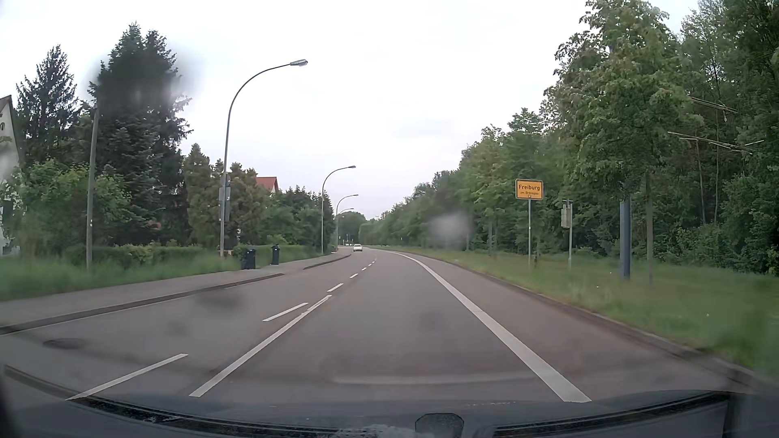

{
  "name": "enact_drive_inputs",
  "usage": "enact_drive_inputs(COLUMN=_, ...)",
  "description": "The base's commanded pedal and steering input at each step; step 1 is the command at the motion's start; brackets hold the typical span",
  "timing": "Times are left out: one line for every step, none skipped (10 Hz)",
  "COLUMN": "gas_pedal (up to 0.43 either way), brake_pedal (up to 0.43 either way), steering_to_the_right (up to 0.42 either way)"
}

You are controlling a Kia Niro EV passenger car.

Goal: Follow the waypoints while adhering to traffic rules and regulations

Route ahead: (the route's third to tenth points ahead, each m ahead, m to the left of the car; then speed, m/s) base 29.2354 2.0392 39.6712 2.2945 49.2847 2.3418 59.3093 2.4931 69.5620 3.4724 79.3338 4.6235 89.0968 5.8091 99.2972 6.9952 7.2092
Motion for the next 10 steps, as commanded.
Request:
enact_drive_inputs(gas_pedal=0.248, brake_pedal=0.0, steering_to_the_right=0.0)
enact_drive_inputs(gas_pedal=0.248, brake_pedal=0.0, steering_to_the_right=0.0)
enact_drive_inputs(gas_pedal=0.248, brake_pedal=0.0, steering_to_the_right=0.0)
enact_drive_inputs(gas_pedal=0.248, brake_pedal=0.0, steering_to_the_right=0.0)
enact_drive_inputs(gas_pedal=0.248, brake_pedal=0.0, steering_to_the_right=0.0)
enact_drive_inputs(gas_pedal=0.248, brake_pedal=0.0, steering_to_the_right=0.0)
enact_drive_inputs(gas_pedal=0.248, brake_pedal=0.0, steering_to_the_right=0.0)
enact_drive_inputs(gas_pedal=0.24, brake_pedal=0.0, steering_to_the_right=0.0)
enact_drive_inputs(gas_pedal=0.24, brake_pedal=0.0, steering_to_the_right=0.0)
enact_drive_inputs(gas_pedal=0.24, brake_pedal=0.0, steering_to_the_right=0.001)
